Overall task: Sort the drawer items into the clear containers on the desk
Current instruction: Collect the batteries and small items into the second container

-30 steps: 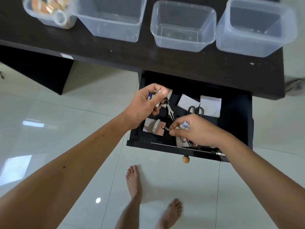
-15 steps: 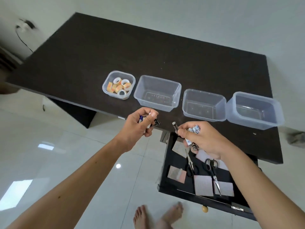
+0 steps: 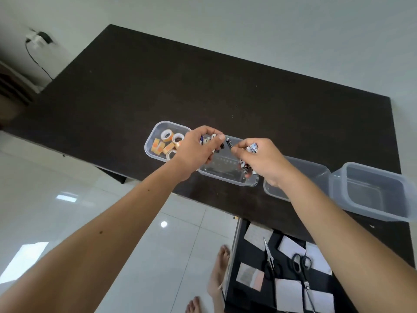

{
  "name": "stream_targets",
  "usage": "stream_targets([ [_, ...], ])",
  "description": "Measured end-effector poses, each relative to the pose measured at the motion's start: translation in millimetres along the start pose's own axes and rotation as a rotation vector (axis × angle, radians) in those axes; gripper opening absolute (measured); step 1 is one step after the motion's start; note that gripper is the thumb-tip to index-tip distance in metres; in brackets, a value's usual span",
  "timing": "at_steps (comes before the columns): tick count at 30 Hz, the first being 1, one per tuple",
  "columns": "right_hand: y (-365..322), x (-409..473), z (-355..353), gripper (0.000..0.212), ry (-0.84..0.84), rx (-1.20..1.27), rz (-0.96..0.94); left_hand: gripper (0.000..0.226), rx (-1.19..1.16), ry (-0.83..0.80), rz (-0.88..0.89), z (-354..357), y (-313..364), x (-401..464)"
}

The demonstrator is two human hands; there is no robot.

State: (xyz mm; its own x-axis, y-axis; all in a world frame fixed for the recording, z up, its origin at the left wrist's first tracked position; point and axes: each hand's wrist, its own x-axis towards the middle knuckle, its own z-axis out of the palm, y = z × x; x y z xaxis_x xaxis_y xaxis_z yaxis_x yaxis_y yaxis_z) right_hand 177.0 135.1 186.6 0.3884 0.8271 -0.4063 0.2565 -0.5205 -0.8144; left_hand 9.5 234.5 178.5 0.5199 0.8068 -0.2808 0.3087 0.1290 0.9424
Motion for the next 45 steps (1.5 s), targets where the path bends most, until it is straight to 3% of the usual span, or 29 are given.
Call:
stream_targets([
  [5, 12, 17, 7, 0.013, -0.012, -0.056, 0.048, 0.015, 0.069, -0.016, -0.073, 21, -19, 15],
  [11, 22, 28, 9, 0.011, 0.012, 0.064, 0.007, 0.023, 0.158, -0.012, -0.052, 26, -30, 17],
  [24, 19, 9, 4, 0.022, 0.068, 0.087, -0.113, 0.024, 0.085, -0.015, -0.021, 12, -18, -4],
  [33, 27, -70, -24, 0.019, 0.130, 0.025, -0.216, 0.021, -0.060, 0.010, 0.105, 22, -3, -61],
  [39, 90, -154, -57, 0.017, 0.144, 0.014, -0.138, 0.017, -0.133, -0.162, 0.139, 72, -35, -119],
  [45, 191, -211, -81, 0.015, 0.199, -0.011, 0.052, 0.021, 0.010, -0.400, 0.081, 134, -92, -158],
])
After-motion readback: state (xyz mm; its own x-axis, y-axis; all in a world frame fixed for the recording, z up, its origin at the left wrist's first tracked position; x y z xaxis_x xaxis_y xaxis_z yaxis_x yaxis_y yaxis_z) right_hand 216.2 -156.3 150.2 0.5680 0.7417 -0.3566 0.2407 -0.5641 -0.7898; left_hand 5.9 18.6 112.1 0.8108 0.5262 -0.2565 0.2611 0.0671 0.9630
